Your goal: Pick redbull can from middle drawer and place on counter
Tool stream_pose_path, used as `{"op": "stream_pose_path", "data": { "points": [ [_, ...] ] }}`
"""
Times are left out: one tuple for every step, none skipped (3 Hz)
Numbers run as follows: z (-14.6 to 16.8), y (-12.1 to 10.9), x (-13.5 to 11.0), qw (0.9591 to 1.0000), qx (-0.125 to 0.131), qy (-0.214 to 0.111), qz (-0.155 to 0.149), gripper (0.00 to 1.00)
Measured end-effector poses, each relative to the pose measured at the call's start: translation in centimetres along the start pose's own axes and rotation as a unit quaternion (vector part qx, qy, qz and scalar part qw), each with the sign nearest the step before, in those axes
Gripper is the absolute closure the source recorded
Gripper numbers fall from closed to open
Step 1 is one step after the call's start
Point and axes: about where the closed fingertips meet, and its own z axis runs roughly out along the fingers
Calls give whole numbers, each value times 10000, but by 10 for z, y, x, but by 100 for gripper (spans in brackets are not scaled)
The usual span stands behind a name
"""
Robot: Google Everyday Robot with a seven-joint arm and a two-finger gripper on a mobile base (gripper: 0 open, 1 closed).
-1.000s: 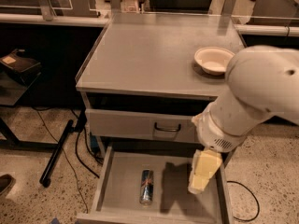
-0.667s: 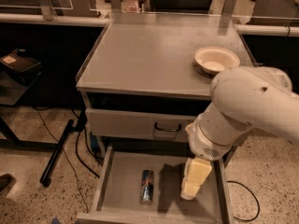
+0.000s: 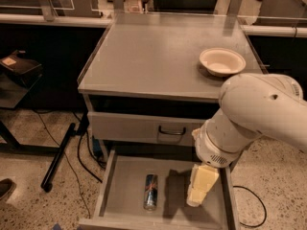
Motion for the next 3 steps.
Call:
{"op": "stream_pose_path", "data": {
  "points": [
    [36, 3, 11, 9997, -53, -75, 219, 0],
    [100, -5, 27, 9978, -155, -215, 602, 0],
    [104, -6, 27, 9976, -174, -225, 630, 0]
  ]
}}
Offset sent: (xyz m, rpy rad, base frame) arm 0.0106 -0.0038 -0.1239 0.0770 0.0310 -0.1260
